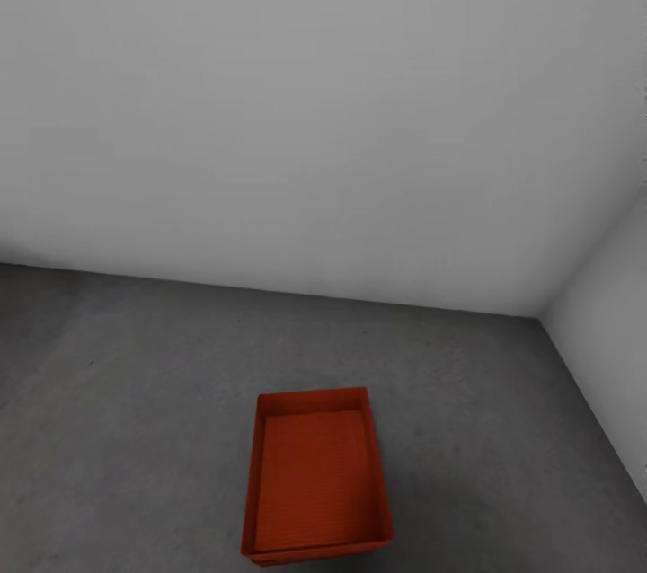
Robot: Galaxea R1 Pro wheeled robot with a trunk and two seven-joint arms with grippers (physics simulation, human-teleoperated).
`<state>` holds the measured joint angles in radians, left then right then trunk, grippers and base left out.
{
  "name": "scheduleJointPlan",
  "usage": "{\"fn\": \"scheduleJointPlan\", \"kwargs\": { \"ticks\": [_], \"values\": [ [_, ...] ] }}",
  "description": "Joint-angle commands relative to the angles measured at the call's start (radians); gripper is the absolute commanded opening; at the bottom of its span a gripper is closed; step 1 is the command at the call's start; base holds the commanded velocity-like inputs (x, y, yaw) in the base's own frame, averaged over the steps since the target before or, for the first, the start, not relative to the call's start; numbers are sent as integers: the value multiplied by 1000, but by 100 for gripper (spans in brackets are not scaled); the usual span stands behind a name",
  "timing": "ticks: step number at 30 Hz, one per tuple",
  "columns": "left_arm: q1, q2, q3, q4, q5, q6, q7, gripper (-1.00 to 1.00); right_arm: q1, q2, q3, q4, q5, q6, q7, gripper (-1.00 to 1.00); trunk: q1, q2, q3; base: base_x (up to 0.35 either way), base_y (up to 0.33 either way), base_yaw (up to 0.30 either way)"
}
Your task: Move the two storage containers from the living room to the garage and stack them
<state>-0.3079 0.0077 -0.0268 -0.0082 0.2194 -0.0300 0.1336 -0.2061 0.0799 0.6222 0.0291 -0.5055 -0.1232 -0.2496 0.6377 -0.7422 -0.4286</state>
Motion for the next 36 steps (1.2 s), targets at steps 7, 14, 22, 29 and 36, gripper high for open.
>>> {"fn": "scheduleJointPlan", "kwargs": {
  "ticks": [7,14,22,29,36],
  "values": [
    [0,0,-3,1,7,-4,1,100,-1,9,9,3,-11,-4,4,100,0,-1,9,0,0,-80],
    [0,0,-3,1,7,-4,1,100,-1,11,8,3,-13,-5,55,100,0,-1,11,0,0,-11],
    [0,0,-3,1,7,-3,1,100,-1,11,8,3,-13,-5,58,100,0,-1,20,0,0,0],
    [0,0,-3,1,8,-4,1,100,15,11,10,2,-10,-7,58,100,0,-1,31,0,0,0],
    [0,0,-3,1,7,-3,1,100,17,11,9,3,-10,-7,58,100,0,-1,42,0,0,0]
  ]
}}
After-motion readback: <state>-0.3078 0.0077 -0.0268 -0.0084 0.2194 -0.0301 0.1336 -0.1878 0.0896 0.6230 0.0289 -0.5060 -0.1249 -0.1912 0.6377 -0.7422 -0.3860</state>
